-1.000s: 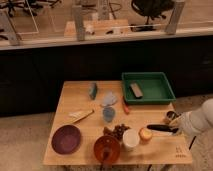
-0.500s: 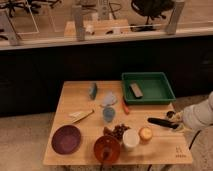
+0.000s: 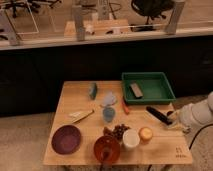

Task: Wipe table surface with brush

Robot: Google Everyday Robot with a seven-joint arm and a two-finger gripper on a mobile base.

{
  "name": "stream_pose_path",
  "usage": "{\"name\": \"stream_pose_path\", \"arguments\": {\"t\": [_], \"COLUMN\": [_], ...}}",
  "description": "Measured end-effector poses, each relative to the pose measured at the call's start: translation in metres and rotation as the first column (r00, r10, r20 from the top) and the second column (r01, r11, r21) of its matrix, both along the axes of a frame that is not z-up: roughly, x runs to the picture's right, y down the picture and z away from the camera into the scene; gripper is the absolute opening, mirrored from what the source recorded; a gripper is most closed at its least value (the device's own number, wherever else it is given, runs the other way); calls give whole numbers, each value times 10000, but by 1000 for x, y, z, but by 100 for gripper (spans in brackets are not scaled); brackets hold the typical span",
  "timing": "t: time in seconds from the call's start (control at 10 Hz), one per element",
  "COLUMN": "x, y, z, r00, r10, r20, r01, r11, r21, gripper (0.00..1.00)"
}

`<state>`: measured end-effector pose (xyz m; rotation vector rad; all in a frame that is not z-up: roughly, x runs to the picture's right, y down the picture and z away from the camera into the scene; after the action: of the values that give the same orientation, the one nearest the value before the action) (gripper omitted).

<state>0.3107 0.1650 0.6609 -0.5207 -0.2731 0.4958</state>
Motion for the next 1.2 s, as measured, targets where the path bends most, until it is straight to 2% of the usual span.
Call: {"name": "stream_pose_path", "arguments": {"t": [0.1,0.2,0.4,0.8,0.9,1.0,1.1,1.2], "x": [0,0,-2,-2,-1,1,5,8], "y": [-1,-2,-4,-4,-5,-6,-6,-7], "z": [-2,-3,-4,-4,-5,-8,-11,-15], "r00": [9974,9896,9754,9729,9658,9461,9090,8491], "r10": [637,1273,1949,2039,2293,2904,3784,4854], "r20": [-336,-673,-1031,-1088,-1209,-1435,-1745,-2083], "r01": [-643,-1299,-2010,-2106,-2359,-2975,-3877,-4969], "r11": [9978,9909,9782,9761,9708,9542,9215,8678], "r21": [-185,-356,-524,-536,-436,-305,-216,-31], "gripper": [0,0,0,0,0,0,0,0]}}
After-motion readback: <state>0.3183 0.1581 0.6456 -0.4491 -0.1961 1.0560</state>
